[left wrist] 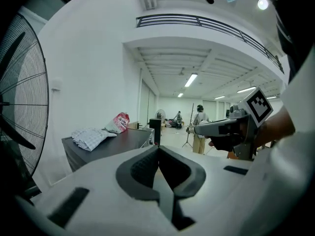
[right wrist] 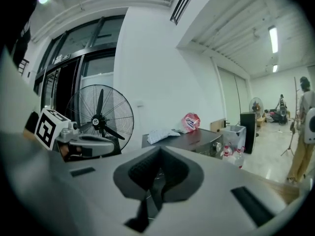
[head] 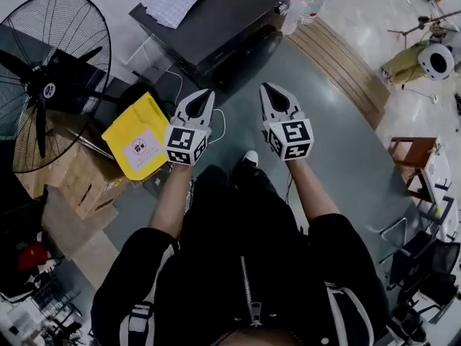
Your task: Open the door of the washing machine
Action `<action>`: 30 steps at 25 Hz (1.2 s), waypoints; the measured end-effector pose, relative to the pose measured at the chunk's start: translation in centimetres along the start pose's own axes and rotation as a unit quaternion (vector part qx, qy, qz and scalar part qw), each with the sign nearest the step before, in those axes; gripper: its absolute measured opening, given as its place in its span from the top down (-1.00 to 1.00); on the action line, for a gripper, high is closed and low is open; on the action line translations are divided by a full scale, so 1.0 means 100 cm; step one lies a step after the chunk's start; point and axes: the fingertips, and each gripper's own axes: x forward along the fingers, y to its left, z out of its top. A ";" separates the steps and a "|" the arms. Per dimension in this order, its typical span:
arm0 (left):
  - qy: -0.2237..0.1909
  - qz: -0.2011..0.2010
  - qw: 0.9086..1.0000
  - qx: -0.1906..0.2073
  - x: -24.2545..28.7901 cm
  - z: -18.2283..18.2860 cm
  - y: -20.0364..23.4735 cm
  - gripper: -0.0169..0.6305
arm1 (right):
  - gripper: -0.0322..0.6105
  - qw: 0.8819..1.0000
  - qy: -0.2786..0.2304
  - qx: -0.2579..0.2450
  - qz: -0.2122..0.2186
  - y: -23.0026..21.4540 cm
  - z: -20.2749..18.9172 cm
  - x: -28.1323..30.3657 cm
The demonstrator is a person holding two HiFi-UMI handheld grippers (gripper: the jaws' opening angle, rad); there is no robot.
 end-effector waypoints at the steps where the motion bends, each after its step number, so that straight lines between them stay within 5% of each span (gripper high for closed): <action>1: 0.004 0.003 1.000 -0.001 0.005 -0.003 0.005 0.93 | 0.89 1.000 0.003 0.002 0.004 -0.003 -0.002 0.011; 19: 0.078 -0.050 0.995 -0.047 0.072 -0.085 0.092 0.93 | 0.77 0.991 0.089 0.094 -0.036 -0.010 -0.092 0.141; 25: 0.108 -0.073 0.990 -0.055 0.074 -0.117 0.098 0.93 | 0.50 0.977 0.145 0.141 -0.071 -0.012 -0.158 0.176; 30: 0.129 -0.084 0.986 -0.071 0.070 -0.141 0.105 0.93 | 0.47 0.956 0.216 0.172 -0.096 -0.016 -0.229 0.215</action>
